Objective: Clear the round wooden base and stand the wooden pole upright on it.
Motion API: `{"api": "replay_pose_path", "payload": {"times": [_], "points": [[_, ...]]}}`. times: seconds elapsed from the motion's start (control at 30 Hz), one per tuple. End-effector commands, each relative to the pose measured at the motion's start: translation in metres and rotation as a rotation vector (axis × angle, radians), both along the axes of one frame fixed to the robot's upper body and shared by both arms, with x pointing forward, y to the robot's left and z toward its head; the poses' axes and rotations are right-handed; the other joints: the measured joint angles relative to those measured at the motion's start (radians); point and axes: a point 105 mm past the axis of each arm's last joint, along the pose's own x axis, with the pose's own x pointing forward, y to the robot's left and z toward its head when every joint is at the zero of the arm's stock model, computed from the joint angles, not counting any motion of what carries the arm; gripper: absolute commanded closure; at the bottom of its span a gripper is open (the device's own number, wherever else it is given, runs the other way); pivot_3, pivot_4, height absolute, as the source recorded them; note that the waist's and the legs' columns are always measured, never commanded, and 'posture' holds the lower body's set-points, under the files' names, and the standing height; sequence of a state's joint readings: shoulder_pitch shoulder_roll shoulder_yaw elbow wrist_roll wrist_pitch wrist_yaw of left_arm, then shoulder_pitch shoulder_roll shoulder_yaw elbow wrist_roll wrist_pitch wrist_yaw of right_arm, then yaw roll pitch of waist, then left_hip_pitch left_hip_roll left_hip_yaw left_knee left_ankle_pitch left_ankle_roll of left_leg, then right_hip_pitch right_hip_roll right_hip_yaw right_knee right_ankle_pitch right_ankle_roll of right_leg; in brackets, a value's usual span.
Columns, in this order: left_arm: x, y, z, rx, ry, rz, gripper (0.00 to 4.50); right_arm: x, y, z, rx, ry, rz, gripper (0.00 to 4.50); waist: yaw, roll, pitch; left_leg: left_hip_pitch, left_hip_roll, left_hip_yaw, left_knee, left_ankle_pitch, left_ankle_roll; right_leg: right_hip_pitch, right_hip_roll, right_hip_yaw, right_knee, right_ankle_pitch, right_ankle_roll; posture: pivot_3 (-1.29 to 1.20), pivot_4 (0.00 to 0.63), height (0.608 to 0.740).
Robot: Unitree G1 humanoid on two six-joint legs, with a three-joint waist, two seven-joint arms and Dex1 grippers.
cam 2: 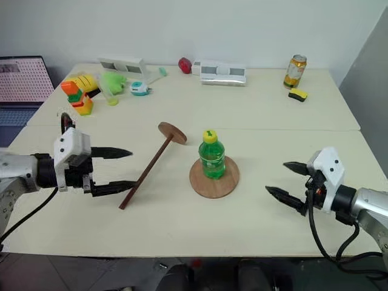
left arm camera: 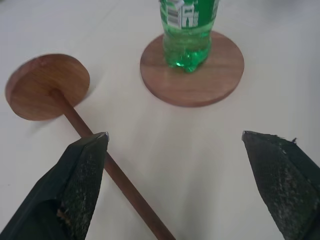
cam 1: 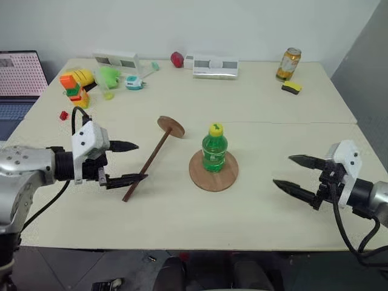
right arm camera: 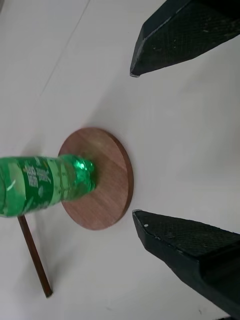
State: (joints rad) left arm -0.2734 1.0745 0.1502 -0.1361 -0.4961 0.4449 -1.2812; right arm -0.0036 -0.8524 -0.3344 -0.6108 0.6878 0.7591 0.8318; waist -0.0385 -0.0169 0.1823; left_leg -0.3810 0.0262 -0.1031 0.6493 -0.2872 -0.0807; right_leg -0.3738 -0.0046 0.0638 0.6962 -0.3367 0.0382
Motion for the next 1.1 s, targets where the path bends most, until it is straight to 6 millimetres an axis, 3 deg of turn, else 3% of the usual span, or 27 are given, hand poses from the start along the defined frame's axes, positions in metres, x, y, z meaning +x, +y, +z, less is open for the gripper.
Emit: {"api": "replay_pose_path", "payload": {"times": [0.03,0.17,0.4,0.97,1.1], "points": [[-0.002,-0.003,0.015,-0.037,0.013,-0.073,0.00,0.001,0.007,0.011,-0.017,-0.054,0.077,0.03,0.000,-0.001,0.001,0.000,0.000,0.000,0.000,0.000,0.000,0.000,0.000,0.000,0.000,0.000,0.000,0.00,0.150,0.740],[-0.001,-0.007,0.021,-0.057,0.015,-0.096,0.00,0.001,0.011,0.015,-0.022,-0.050,0.125,0.03,0.001,-0.001,0.001,-0.001,0.000,0.000,0.000,0.000,0.000,0.000,0.000,0.000,0.000,0.000,0.000,0.00,0.150,0.740],[0.030,-0.008,0.018,-0.036,-0.103,-0.006,0.00,0.005,0.014,0.015,-0.099,-0.053,0.204,0.03,0.006,-0.001,0.002,-0.001,0.000,-0.001,0.001,0.000,0.000,0.000,0.000,-0.001,0.000,0.000,0.000,0.00,0.150,0.740],[0.039,-0.002,0.013,-0.046,-0.128,0.041,0.00,0.013,0.010,0.020,-0.137,-0.081,0.219,0.03,0.005,-0.002,0.002,-0.002,0.000,-0.001,0.003,0.000,0.000,0.000,0.000,-0.001,0.001,0.000,0.000,0.00,0.150,0.740],[0.052,0.007,0.004,0.016,-0.129,0.176,0.00,0.015,0.011,0.021,-0.139,-0.086,0.215,0.03,0.005,-0.002,0.002,-0.002,0.000,-0.002,0.004,0.000,0.000,0.000,0.000,-0.001,0.001,0.000,0.000,0.00,0.150,0.740]]}}
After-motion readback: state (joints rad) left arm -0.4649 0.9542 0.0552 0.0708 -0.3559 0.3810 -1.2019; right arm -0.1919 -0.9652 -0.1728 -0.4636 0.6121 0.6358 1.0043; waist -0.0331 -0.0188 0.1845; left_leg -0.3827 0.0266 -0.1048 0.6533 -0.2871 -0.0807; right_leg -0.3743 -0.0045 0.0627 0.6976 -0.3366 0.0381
